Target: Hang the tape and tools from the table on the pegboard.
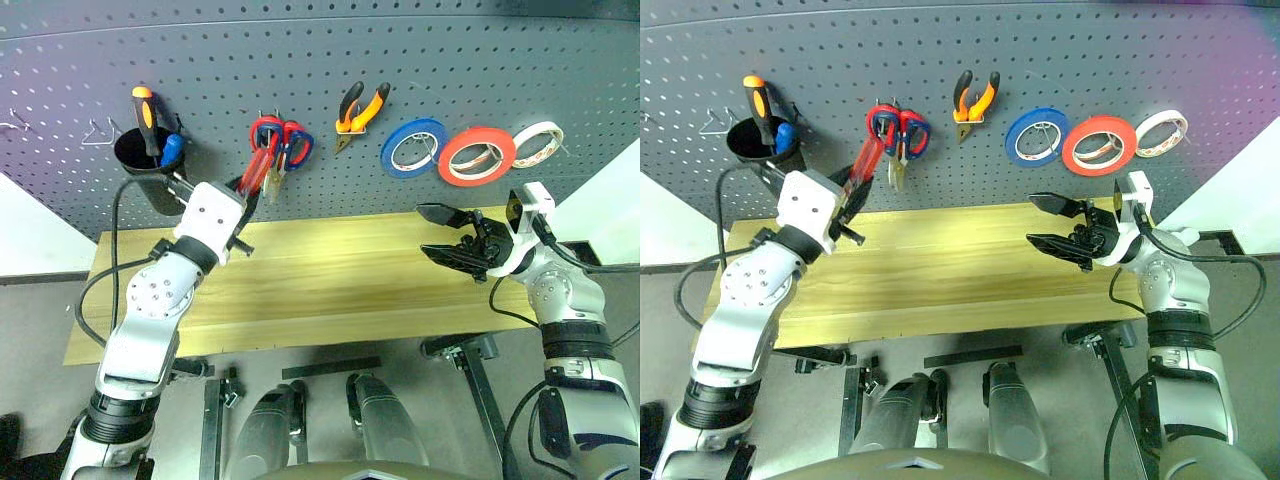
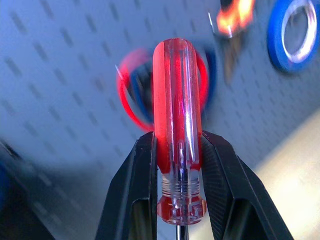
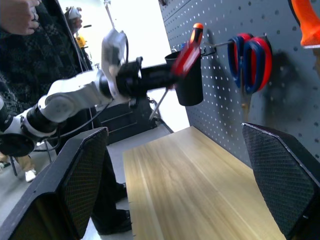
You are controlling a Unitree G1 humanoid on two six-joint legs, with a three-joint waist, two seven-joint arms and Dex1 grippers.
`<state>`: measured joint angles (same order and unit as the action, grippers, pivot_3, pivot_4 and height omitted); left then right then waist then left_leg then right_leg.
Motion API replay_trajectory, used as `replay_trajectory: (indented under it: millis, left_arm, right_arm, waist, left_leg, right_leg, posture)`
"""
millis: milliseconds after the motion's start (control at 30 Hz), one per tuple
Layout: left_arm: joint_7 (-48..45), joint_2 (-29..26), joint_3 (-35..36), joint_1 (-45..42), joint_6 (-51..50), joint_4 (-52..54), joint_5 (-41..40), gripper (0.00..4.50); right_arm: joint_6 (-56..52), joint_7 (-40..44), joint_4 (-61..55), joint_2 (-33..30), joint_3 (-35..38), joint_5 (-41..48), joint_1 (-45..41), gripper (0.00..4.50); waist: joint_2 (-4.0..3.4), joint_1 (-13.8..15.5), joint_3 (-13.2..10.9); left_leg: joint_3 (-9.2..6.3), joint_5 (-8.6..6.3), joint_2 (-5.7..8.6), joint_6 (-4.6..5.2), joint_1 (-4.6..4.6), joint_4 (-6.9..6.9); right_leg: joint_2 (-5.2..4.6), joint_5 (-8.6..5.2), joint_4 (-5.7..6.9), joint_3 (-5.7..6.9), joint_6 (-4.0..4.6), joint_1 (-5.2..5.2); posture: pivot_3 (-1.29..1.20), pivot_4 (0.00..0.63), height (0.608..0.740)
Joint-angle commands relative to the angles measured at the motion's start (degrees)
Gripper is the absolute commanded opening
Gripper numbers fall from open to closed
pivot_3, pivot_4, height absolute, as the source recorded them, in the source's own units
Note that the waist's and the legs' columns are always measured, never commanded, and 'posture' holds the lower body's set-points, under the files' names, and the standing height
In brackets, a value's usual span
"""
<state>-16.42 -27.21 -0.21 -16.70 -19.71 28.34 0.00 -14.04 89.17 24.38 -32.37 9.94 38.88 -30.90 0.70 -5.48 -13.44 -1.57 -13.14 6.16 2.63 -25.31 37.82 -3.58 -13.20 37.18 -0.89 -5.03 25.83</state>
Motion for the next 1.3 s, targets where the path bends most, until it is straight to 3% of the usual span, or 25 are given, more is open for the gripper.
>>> replay_trajectory:
  millis: [33,300,467,667,1300]
  left_arm:
    - [0.25,-1.4,3.5,-4.93,2.64,1.62,0.99,0.86]
    - [-1.01,-3.39,6.22,-17.75,6.42,-6.74,0.27,0.86]
    - [-1.76,-4.98,7.27,-20.73,9.72,-11.32,0.61,0.86]
    - [-2.69,-9.86,11.2,-21.57,16.89,-20.18,0.25,0.86]
    - [-0.29,-7.64,10.8,-21.26,27.5,-31.56,1.08,0.86]
  right_arm:
    - [1.65,0.89,1.15,0.26,1.03,-0.41,-2.14,4.5]
    - [3.14,1.39,3.89,0.71,0.67,-2.04,-4.17,4.5]
    - [3.21,1.61,3.88,0.52,0.57,-2.81,-4.07,4.5]
    - [2.65,1.54,3.64,-0.11,0.9,-3.35,-3.37,4.5]
    - [-0.64,1.0,-0.49,-1.86,0.76,-3.86,-1.64,4.5]
  waist:
    - [-0.06,-0.01,0.37]
    - [-0.06,-0.05,1.31]
    - [-0.11,-0.28,1.42]
    - [-0.12,-0.51,1.43]
    - [-0.13,-0.28,1.42]
  left_leg:
    - [0.0,-0.01,0.0,-0.01,0.0,0.04]
    - [0.0,-0.03,0.01,0.03,0.21,0.21]
    - [0.0,-0.04,0.01,0.15,0.31,0.21]
    - [0.0,-0.02,0.0,0.21,0.35,0.21]
    - [0.0,-0.1,-0.01,0.33,0.37,0.24]
  right_leg:
    - [0.0,0.02,0.0,0.0,-0.03,-0.03]
    - [0.02,0.07,-0.01,0.02,-0.11,-0.33]
    - [0.02,0.06,-0.02,0.0,-0.11,-0.43]
    - [0.03,0.06,0.02,-0.02,-0.11,-0.42]
    - [0.01,0.06,0.03,-0.04,-0.11,-0.45]
  posture:
    - [-0.2,0.117,0.74]
    - [-0.2,0.115,0.74]
    - [-0.21,0.124,0.74]
    - [-0.21,0.141,0.74]
    - [-0.24,0.195,0.74]
